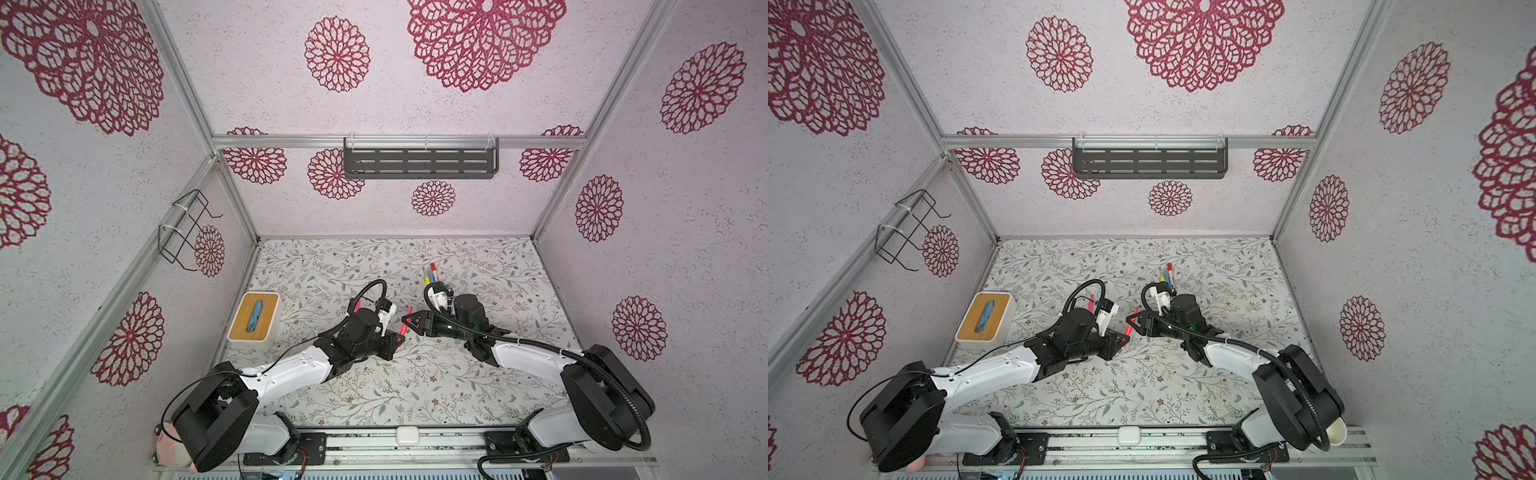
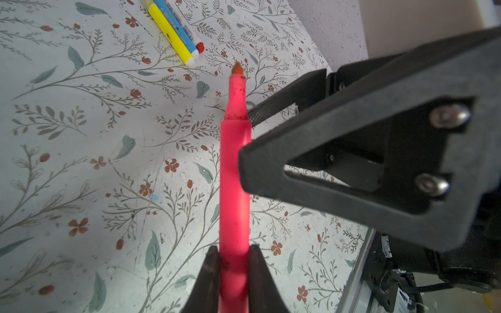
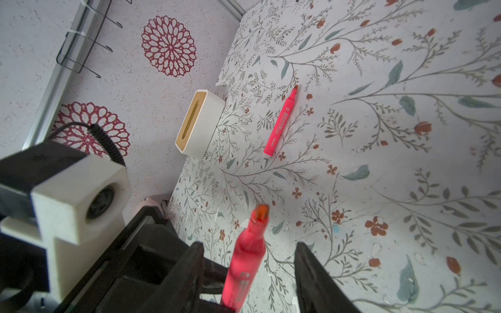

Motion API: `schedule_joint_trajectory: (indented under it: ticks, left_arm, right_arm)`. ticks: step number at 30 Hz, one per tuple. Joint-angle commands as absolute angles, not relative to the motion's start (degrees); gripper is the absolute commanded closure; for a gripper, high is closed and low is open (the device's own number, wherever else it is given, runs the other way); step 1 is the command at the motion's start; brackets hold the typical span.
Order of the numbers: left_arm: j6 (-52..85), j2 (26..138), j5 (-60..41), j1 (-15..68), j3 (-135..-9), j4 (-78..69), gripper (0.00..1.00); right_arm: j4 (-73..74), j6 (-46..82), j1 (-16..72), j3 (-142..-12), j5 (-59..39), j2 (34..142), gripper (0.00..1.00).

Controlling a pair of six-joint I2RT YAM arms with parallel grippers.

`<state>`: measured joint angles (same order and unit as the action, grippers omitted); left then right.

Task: Insert the pens into the pen caps
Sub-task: 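Lift the pink highlighter toward the right gripper while the right gripper reaches to meet it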

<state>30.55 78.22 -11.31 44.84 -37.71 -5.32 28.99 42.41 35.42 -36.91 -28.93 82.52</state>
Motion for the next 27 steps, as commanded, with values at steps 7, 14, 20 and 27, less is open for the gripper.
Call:
schedule_joint_trajectory:
  ticks: [7,14,20,27]
  left_arm:
    - [29.4,77.0,-12.4,45.9,-38.9,-7.3,0.90]
    - [29.1,77.0,-12.8,46.1,-38.9,-7.2,0.89]
    - [29.0,76.6,-11.1,46.1,-39.6,-5.1,0.59]
    - [28.4,77.2,-10.8,46.1,-40.5,-4.5,0.57]
  right_arm:
    - [32.0,42.7,36.3,-38.9,-31.1,83.2,0.65]
    - [32.2,42.7,36.5,-38.6,-30.9,82.5,0.93]
    - [32.5,43.1,36.5,-37.4,-30.2,81.0,0.99]
    - [33.2,43.8,36.5,-36.6,-29.9,79.6,1.00]
